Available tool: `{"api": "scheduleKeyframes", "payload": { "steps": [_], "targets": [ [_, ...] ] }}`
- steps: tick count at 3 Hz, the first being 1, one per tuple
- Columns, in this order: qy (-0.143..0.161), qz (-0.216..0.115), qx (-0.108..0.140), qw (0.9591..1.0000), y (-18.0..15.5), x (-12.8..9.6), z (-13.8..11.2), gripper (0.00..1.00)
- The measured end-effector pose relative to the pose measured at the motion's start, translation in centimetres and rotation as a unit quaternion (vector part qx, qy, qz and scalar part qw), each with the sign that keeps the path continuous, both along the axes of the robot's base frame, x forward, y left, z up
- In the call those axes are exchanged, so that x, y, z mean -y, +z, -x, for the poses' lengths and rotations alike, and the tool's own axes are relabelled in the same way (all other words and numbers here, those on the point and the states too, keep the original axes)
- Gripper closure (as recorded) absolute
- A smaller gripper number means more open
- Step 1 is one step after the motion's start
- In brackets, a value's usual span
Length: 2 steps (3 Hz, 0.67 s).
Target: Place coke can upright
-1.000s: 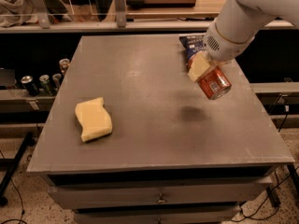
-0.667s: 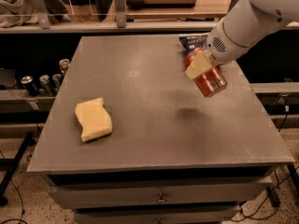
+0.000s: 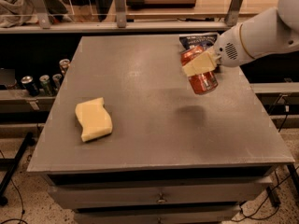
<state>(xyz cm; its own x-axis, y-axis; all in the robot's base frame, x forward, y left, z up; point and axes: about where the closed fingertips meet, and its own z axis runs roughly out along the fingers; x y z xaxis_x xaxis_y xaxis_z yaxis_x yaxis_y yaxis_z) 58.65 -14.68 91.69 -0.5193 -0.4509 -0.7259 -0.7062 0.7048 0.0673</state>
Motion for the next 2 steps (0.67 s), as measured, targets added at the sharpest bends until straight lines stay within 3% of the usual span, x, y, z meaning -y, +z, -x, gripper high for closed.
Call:
{"api": "scheduleKeyframes", "payload": {
  "steps": [1, 2],
  "targets": [
    [0.049, -0.072, 0.031, 0.9957, 0.27, -0.81, -0.13, 1.00],
    [0.100, -0.128, 0.070, 0.9842, 0.74, -1.37, 0.01, 1.00]
  ]
}}
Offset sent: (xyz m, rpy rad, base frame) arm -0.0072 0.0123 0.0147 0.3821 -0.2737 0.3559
